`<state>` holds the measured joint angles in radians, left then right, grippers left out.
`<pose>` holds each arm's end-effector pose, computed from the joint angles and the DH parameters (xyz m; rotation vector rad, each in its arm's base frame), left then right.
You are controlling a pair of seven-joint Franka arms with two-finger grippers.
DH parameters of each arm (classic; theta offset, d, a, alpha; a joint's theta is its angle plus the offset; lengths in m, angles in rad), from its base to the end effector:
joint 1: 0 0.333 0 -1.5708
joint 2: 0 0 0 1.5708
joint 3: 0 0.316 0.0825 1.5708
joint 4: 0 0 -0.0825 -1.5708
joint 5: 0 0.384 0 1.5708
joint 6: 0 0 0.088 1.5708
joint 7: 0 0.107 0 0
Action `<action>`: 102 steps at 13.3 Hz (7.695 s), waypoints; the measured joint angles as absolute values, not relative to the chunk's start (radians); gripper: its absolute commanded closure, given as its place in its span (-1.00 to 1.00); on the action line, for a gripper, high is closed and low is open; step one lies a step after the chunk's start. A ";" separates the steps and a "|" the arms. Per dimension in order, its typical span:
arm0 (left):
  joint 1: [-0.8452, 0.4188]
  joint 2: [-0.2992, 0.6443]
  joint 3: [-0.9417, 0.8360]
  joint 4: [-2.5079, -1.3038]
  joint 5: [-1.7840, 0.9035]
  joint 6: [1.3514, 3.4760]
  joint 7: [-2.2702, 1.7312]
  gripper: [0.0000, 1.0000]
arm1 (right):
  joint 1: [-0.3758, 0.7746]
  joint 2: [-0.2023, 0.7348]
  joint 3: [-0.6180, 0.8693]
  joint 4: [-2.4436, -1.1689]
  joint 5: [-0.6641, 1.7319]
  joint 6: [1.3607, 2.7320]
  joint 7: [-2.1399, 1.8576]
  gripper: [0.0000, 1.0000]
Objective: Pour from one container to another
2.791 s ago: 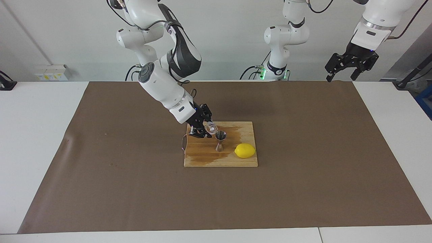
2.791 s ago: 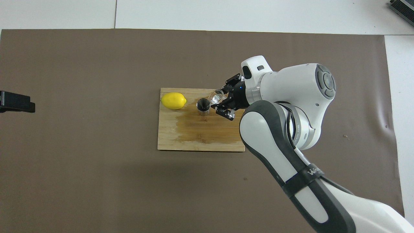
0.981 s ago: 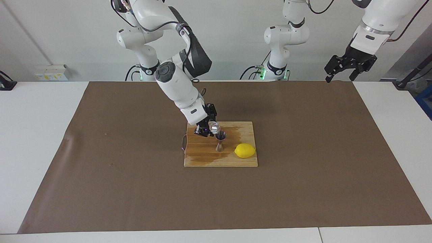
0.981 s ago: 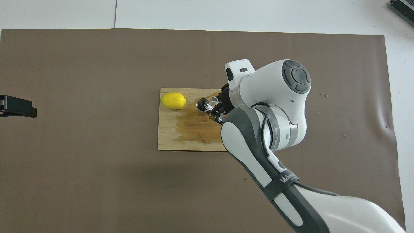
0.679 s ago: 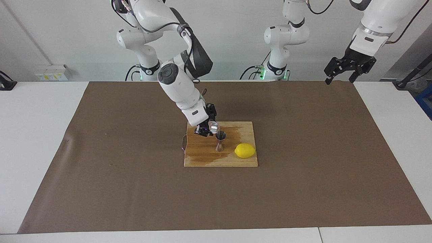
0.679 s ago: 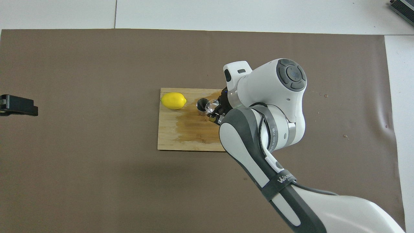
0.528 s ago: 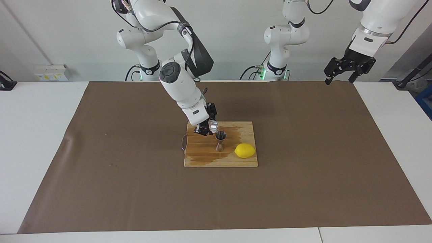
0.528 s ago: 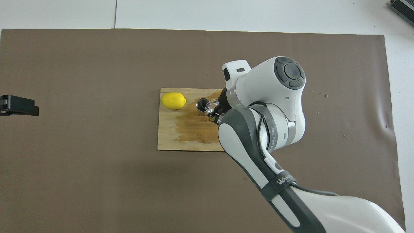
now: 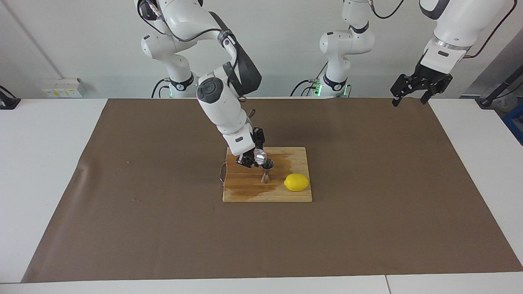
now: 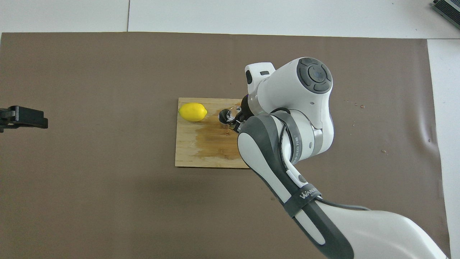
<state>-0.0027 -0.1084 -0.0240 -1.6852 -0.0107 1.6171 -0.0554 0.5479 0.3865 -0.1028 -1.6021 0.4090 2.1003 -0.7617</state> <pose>0.5243 -0.0158 0.6329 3.1309 0.0455 0.0625 0.6024 0.3180 0.4217 -2.4627 -1.3914 -0.2342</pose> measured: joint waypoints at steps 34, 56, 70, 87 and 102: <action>-0.003 -0.083 -0.025 -1.710 -0.011 1.655 -0.058 -1.00 | 0.555 0.538 -0.103 -1.328 0.287 1.855 -0.533 1.00; -0.004 -0.083 -0.028 -1.718 -0.011 1.654 -0.106 -1.00 | 0.561 0.569 -0.103 -1.259 0.279 1.798 -0.497 1.00; -0.003 -0.083 -0.025 -1.719 -0.011 1.654 -0.100 -1.00 | 0.561 0.573 -0.103 -1.255 0.278 1.798 -0.434 1.00; -0.003 -0.083 -0.025 -1.719 -0.011 1.654 -0.100 -1.00 | 0.540 0.554 -0.103 -1.204 0.354 1.800 -0.441 1.00; -0.003 -0.083 -0.025 -1.719 -0.011 1.654 -0.097 -1.00 | -0.082 0.411 -0.104 -1.454 0.763 1.787 -1.482 1.00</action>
